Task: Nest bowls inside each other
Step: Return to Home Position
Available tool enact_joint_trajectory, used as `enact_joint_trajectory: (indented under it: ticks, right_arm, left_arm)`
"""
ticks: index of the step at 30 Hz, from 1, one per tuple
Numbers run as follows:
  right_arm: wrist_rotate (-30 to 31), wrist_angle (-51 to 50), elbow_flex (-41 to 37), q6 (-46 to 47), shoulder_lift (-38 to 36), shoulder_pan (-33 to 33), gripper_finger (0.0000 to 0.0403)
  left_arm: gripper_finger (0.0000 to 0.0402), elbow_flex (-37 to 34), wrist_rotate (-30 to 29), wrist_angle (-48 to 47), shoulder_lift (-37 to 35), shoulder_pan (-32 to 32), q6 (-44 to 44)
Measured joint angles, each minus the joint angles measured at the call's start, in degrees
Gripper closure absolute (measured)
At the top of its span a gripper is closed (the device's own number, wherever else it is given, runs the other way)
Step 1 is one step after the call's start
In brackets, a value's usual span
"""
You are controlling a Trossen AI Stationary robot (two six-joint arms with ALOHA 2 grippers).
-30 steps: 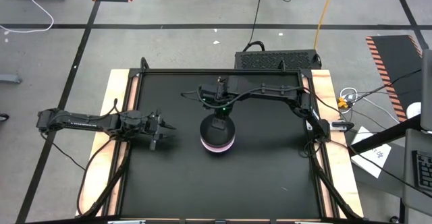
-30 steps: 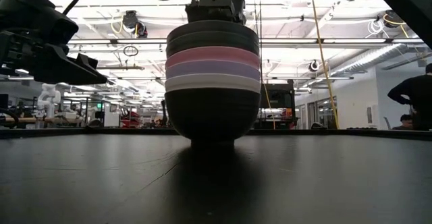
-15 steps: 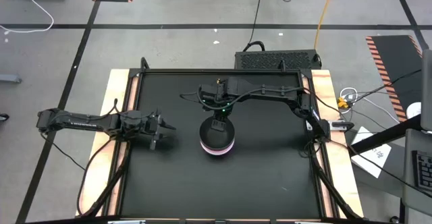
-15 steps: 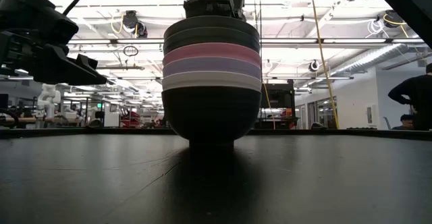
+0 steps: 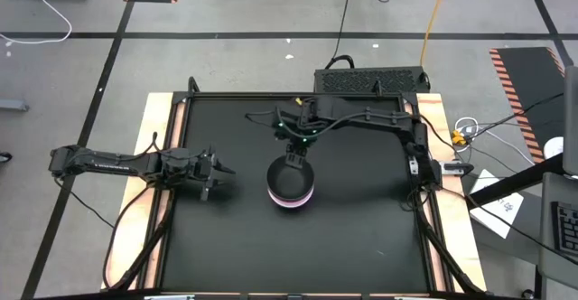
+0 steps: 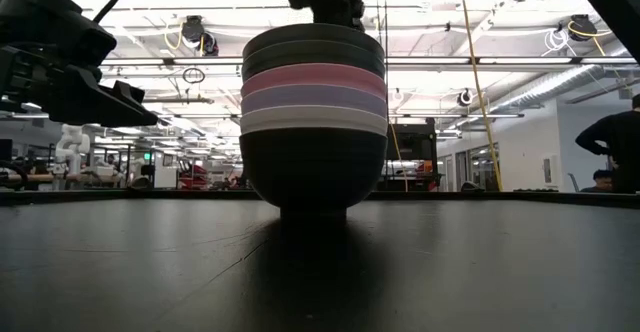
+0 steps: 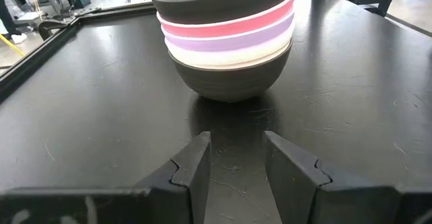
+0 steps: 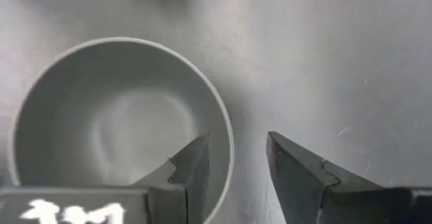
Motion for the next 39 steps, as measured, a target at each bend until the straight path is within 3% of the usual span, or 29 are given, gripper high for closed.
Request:
enact_joint_trajectory:
  ticks: [12,17,23,27,31,39]
  right_arm:
    - [0.0,2.0,-0.1,-4.9,-5.8,3.4,0.0264]
    - [0.0,7.3,-5.1,-5.7,-12.0,5.9,0.0264]
    - [2.7,16.5,-20.5,-3.5,-27.8,7.2,0.0264]
    - [8.4,23.5,-35.2,-1.3,-42.2,7.9,0.0264]
    - [9.2,35.1,-50.1,1.5,-55.6,8.8,0.0264]
    - [9.3,40.5,-67.8,0.3,-71.0,13.2,0.0275]
  left_arm:
    - [0.0266,0.0,-0.1,0.0,0.0,0.0,0.4]
    - [0.0266,0.0,-0.1,0.0,0.0,0.0,0.4]
    - [0.0266,0.0,0.3,0.8,0.0,0.0,0.5]
    - [0.0266,0.0,0.9,1.4,0.0,0.0,0.8]
    - [0.0266,0.0,1.1,2.7,0.0,0.0,2.1]
    - [0.0266,0.0,1.3,5.2,0.0,0.0,3.4]
